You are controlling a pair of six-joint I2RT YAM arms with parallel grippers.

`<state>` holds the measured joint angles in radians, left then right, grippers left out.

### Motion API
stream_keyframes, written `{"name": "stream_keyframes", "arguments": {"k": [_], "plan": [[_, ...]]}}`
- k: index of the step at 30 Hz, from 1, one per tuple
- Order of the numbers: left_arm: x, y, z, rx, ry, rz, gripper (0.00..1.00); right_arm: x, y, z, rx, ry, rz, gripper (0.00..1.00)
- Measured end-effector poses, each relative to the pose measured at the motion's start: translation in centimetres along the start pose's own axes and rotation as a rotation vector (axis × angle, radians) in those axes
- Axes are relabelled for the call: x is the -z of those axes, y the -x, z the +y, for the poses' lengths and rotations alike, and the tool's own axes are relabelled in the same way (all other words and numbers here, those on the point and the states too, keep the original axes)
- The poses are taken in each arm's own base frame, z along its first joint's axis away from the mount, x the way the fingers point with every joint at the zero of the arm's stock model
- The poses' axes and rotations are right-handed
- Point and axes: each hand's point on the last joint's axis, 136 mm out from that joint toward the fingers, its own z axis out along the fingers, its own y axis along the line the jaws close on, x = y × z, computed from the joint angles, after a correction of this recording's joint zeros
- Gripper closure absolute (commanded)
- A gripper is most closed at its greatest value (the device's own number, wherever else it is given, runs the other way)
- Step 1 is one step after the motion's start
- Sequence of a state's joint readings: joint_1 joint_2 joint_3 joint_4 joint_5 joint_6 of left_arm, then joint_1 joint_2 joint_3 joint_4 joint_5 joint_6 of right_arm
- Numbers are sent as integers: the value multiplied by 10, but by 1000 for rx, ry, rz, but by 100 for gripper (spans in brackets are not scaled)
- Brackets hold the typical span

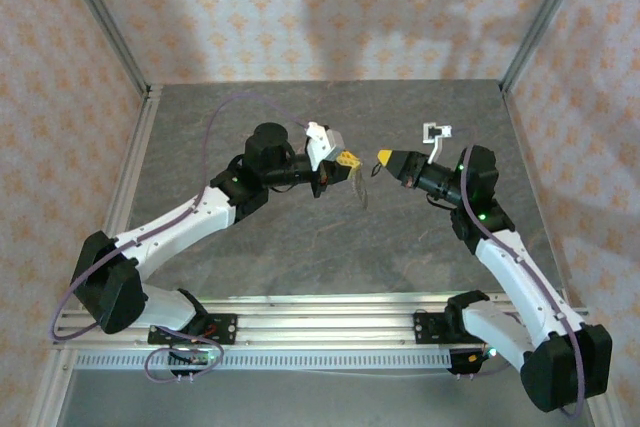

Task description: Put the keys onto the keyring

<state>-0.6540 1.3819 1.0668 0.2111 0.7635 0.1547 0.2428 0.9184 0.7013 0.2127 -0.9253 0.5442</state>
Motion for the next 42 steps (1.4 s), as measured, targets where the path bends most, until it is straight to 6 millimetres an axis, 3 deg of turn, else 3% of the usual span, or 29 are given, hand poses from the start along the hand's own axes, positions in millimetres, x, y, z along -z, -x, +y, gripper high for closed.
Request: {"name": "stream_keyframes", "arguments": {"k": [15,26,32,42], "plan": [[-11,-2,0,180,-43,-2,100,12,8,30,70,69,-47,100],[-17,3,-3,193,-56,-22,100,0,-2,31,57,87,1,100],[-19,1,-2,195,-57,-18,100,-3,1,37,70,97,3,100],[-19,2,-4,192,-59,-20,100,-7,0,30,85,74,7,100]]}}
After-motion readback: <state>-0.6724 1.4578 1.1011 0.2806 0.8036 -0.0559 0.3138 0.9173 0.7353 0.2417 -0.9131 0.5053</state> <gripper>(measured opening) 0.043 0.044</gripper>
